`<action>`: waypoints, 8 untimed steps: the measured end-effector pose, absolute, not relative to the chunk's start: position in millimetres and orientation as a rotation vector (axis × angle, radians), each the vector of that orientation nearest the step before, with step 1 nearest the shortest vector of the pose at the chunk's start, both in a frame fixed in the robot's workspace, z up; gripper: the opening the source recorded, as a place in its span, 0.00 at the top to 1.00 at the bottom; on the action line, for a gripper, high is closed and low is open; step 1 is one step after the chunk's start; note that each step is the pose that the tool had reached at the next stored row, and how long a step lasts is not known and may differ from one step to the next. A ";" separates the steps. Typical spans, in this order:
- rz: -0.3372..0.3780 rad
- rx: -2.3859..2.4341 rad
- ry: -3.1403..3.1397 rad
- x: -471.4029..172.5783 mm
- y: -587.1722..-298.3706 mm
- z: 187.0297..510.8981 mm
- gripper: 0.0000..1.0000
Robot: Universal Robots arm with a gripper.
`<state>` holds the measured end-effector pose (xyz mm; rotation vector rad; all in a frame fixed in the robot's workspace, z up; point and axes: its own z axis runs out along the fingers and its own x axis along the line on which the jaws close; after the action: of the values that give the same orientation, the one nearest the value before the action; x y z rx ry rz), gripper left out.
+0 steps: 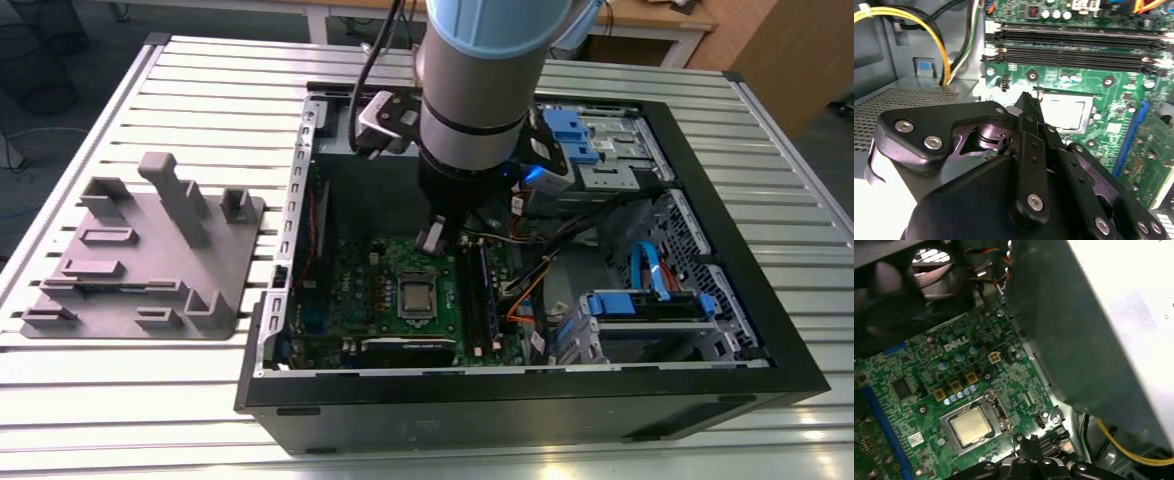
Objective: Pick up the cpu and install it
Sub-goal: 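Install the first cpu locking lever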
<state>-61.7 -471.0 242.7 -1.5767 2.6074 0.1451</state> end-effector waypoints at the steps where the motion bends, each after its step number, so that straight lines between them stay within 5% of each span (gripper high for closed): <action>1: 0.145 -1.577 2.607 -61.7 -473.4 242.7 0.89; 8: 0.144 -1.566 2.613 -61.7 -477.5 242.3 0.89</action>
<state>-61.7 -477.5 242.3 -1.5663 2.6135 0.1440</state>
